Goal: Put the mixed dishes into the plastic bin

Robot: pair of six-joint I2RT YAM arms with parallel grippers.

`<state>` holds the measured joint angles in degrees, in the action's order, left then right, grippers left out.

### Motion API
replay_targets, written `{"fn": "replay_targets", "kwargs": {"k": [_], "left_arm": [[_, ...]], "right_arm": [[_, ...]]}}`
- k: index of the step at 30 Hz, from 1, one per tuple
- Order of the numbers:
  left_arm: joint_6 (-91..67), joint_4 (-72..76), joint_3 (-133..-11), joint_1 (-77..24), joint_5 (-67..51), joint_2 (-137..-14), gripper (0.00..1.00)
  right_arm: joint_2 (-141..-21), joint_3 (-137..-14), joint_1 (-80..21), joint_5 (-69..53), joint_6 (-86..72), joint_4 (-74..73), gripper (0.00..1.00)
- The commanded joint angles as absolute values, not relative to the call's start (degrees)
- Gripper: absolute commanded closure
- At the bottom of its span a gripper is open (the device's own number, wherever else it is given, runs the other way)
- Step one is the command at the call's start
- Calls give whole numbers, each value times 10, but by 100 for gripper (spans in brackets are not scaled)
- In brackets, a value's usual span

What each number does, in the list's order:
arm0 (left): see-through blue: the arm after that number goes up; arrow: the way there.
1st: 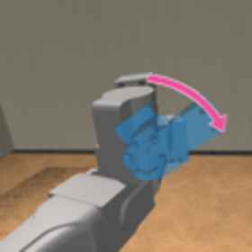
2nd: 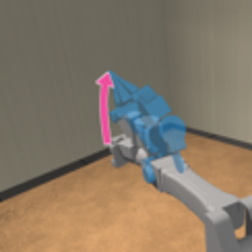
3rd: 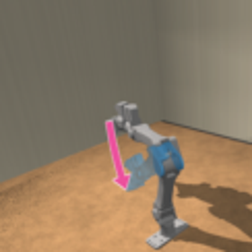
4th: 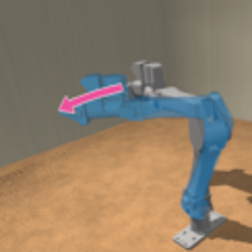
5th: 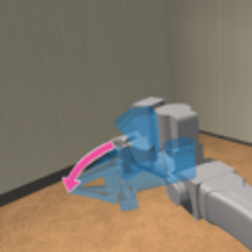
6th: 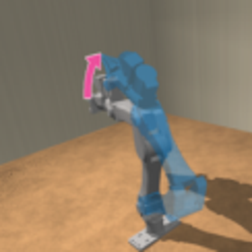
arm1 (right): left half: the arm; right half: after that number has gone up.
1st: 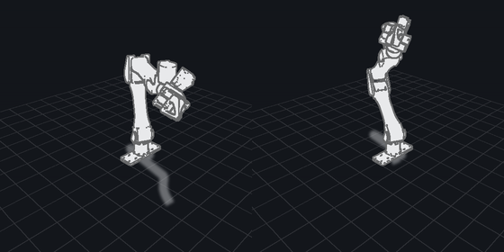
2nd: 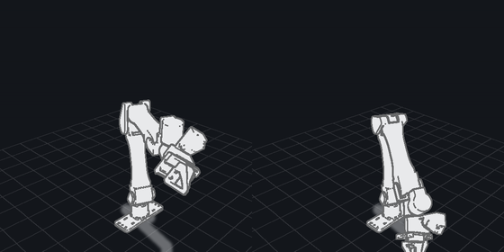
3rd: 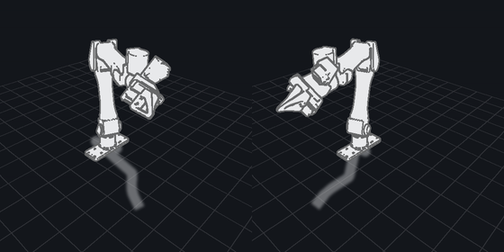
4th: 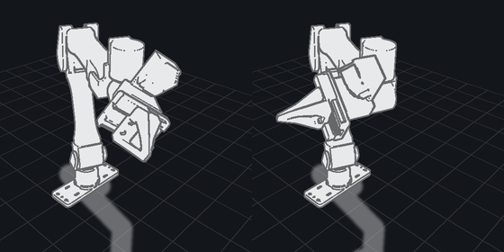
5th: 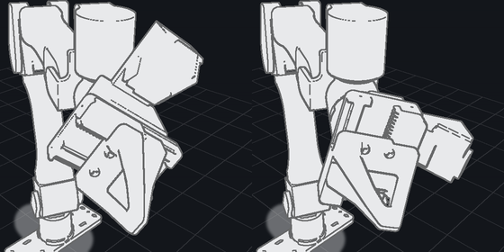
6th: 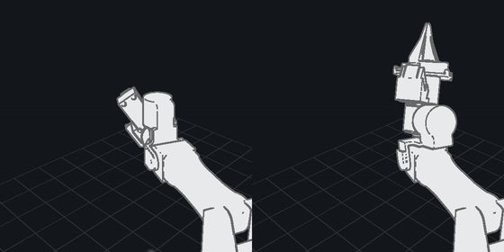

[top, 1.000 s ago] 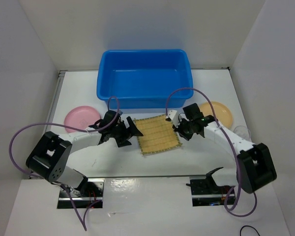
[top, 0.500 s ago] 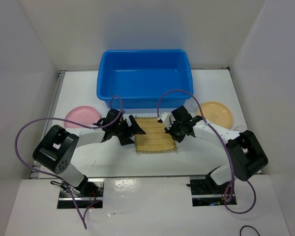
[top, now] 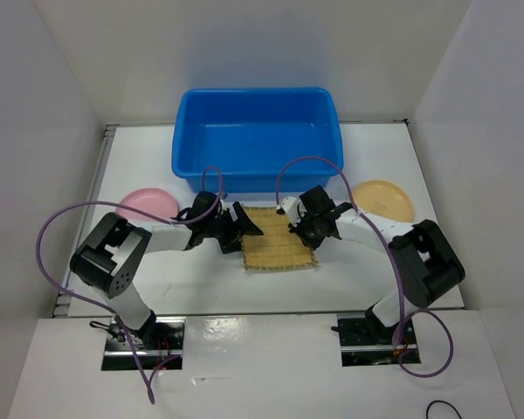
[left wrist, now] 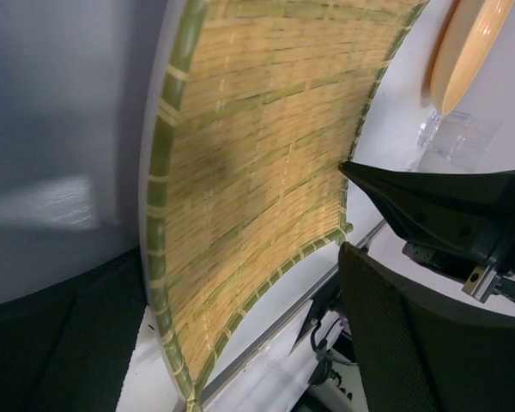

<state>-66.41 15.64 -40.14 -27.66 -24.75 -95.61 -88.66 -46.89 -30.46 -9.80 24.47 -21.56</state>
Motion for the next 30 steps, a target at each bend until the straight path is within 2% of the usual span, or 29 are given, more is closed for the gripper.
{"fn": "replay_targets", "kwargs": {"k": [1,3,4,7,8,10,14,21,23,26,30], "left_arm": [[-655,175,-391,-279,-231,-983,11],[-661,188,-386,-279,-237,-983,22],[-661,193,-386,-285,-237,-983,36],[-647,160,-408,-292,-225,-977,63],[-639,128,-419,-292,-220,-977,74],[-626,119,-438,-298,-220,-983,79],[-637,162,-450,-303,-247,-988,79],[-660,232,-455,-315,-293,-1007,47],[-665,238,-455,-315,-299,-1007,34],[-665,250,-455,-320,-304,-1012,37],[-671,262,-455,-320,-304,-1012,62]], "right_arm": [[-906,-478,-305,-84,238,-206,100],[-906,-478,-305,-84,238,-206,100],[-906,-478,-305,-84,238,-206,100],[-906,-478,-305,-84,238,-206,100],[-906,-478,-305,-84,238,-206,100],[-901,-478,-305,-90,238,-206,100],[-901,-478,-305,-90,238,-206,100],[-901,-478,-305,-90,238,-206,100],[-901,-478,-305,-90,238,-206,100],[-901,-478,-305,-90,238,-206,100],[-901,-478,-305,-90,238,-206,100]]}}
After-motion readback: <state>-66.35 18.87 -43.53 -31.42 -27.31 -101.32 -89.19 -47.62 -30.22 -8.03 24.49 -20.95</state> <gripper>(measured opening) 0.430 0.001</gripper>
